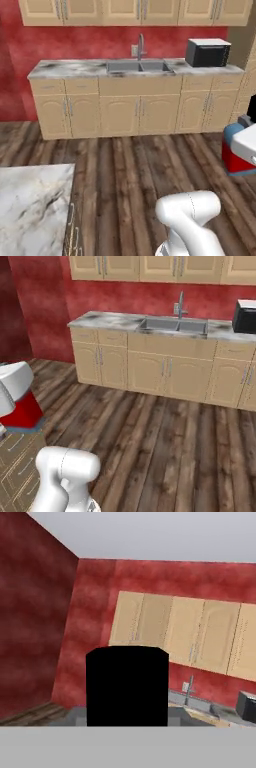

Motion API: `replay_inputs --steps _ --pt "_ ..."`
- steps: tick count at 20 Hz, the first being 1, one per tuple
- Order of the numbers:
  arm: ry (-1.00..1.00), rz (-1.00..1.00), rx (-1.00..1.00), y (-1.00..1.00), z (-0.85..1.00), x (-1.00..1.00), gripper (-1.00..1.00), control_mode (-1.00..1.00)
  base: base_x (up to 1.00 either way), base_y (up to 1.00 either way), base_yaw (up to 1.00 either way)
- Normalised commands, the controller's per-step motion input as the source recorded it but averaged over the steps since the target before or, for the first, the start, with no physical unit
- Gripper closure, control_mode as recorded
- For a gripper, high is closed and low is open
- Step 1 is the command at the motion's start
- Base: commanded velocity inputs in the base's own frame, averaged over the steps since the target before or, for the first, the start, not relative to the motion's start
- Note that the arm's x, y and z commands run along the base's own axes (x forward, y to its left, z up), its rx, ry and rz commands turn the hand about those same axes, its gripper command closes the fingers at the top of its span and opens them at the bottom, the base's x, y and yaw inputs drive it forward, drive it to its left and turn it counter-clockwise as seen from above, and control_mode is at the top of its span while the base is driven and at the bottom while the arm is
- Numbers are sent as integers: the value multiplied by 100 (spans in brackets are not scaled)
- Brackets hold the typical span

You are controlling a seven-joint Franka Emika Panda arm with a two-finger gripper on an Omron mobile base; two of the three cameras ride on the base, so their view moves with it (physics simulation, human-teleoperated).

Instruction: There is a bowl on the dining counter. Grab a lemon wedge from the fridge and place it in the bowl. Then get the liquor bottle and glass cup from the cabinet and place them next to the bowl.

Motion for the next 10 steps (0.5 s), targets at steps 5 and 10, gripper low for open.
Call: replay_inputs --steps 5,10 --pt "0 0 0 0 0 0 100 100 77 -49 51" --pt "0 0 0 0 0 0 100 100 72 -50 50"
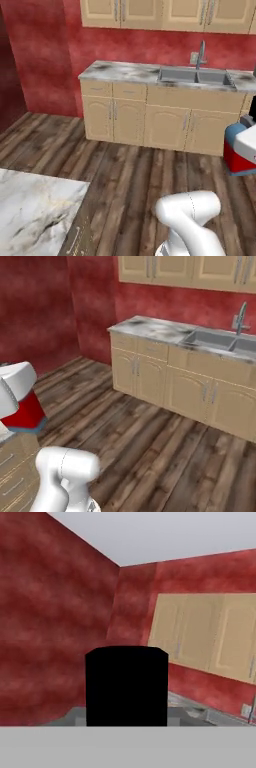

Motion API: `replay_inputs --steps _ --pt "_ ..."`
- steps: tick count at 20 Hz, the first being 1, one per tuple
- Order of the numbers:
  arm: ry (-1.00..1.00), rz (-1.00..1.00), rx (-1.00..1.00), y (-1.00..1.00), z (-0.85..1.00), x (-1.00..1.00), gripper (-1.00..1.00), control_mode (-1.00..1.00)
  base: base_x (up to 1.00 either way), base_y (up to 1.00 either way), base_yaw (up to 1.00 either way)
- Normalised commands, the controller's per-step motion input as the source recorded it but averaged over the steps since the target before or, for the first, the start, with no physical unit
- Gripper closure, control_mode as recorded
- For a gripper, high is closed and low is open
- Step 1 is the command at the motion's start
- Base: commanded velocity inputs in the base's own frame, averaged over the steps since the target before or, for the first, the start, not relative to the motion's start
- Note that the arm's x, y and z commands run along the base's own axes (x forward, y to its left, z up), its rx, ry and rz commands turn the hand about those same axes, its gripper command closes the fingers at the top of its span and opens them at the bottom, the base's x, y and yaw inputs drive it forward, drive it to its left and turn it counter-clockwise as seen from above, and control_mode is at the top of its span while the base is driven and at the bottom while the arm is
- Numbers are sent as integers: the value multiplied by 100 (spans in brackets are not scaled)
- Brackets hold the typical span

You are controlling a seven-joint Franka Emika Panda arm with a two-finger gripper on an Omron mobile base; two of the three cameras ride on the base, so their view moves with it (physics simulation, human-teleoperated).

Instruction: There is a bowl on the dining counter. Grab a lemon wedge from the fridge and place it in the bowl. Then get the liquor bottle and glass cup from the cabinet and place them next to the bowl.

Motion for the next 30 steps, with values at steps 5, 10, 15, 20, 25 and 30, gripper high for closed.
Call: replay_inputs --steps 5,10,15,20,25,30 --pt "0 0 0 0 0 0 100 100 64 -48 53" --pt "0 0 0 0 0 0 100 100 60 -43 55" --pt "0 0 0 0 0 0 100 100 57 -38 59" --pt "0 0 0 0 0 0 100 100 63 -42 61" --pt "0 0 0 0 0 0 100 100 68 -46 61" --pt "0 0 0 0 0 0 100 100 72 -45 60"
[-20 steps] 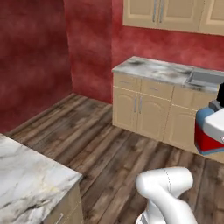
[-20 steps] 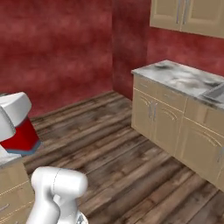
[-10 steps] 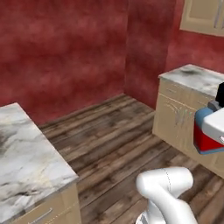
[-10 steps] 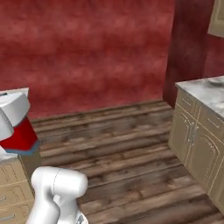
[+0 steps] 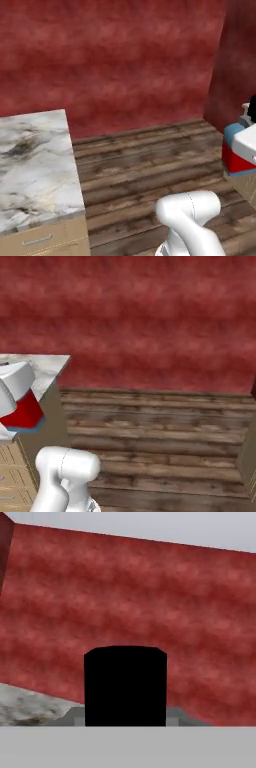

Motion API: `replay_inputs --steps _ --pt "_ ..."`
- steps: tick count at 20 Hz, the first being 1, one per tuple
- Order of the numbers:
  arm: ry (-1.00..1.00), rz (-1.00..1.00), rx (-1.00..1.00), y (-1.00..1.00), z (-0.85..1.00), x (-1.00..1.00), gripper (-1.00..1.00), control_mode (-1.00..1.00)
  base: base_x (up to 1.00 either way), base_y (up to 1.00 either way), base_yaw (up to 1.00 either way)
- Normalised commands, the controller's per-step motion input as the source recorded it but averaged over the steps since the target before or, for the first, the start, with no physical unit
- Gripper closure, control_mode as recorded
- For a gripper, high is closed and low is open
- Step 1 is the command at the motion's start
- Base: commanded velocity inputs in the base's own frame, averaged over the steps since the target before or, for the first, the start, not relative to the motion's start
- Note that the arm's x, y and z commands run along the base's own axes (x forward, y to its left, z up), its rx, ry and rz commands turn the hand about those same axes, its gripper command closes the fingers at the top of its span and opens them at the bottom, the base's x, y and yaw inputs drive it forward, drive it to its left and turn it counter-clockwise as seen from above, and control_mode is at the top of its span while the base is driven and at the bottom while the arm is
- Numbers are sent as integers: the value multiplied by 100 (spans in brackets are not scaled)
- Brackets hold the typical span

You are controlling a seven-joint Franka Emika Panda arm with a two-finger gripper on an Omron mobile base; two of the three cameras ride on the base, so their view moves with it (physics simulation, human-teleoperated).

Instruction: There is a bowl on the dining counter. Grab a lemon wedge from the fridge and place it in the bowl. Then get the liquor bottle and glass cup from the cabinet and place them next to the bowl.

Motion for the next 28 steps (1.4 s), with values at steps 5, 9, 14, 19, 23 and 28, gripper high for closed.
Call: replay_inputs --steps 5,9,14,19,23,28 --pt "0 0 0 0 0 0 100 100 75 -46 59" --pt "0 0 0 0 0 0 100 100 78 -46 58" --pt "0 0 0 0 0 0 100 100 65 -56 54" --pt "0 0 0 0 0 0 100 100 56 -65 49" --pt "0 0 0 0 0 0 100 100 48 -71 47" --pt "0 0 0 0 0 0 100 100 41 -75 46"
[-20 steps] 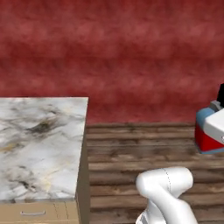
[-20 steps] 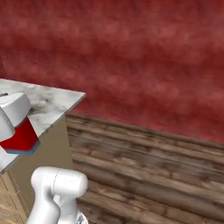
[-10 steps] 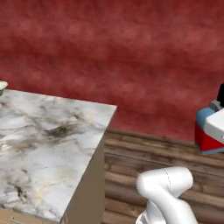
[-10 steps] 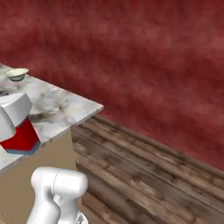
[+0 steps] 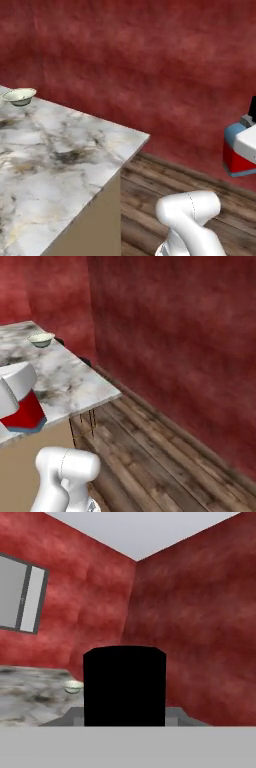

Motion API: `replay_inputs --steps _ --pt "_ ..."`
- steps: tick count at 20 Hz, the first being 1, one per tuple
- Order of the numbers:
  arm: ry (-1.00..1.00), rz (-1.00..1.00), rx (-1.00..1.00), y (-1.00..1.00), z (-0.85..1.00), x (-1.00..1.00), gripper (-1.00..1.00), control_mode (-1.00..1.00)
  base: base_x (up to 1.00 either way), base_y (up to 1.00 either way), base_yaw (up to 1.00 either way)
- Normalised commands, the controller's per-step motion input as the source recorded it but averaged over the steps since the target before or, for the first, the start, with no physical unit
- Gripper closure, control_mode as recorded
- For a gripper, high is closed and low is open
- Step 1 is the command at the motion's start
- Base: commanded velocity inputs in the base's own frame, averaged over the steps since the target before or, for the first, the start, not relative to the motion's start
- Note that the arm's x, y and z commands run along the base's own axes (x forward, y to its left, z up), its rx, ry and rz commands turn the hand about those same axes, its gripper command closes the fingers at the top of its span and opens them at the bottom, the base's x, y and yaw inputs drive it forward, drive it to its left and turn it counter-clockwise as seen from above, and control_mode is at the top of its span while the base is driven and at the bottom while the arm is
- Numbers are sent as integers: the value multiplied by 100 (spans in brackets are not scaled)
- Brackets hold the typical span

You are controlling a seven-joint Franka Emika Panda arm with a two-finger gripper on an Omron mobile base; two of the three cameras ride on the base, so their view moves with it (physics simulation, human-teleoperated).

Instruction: There is a bowl on the dining counter. Grab a lemon wedge from the fridge and place it in the bowl. Then get the liquor bottle and glass cup from the cabinet and place them next to the bowl.

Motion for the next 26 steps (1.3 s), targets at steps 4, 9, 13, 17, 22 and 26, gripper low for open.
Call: replay_inputs --steps 4,9,13,17,22,26 --pt "0 0 0 0 0 0 100 100 38 -77 45" --pt "0 0 0 0 0 0 100 100 34 -78 45" --pt "0 0 0 0 0 0 100 100 33 -78 45" --pt "0 0 0 0 0 0 100 100 33 -79 45" --pt "0 0 0 0 0 0 100 100 30 -81 44" --pt "0 0 0 0 0 0 100 100 32 -82 43"
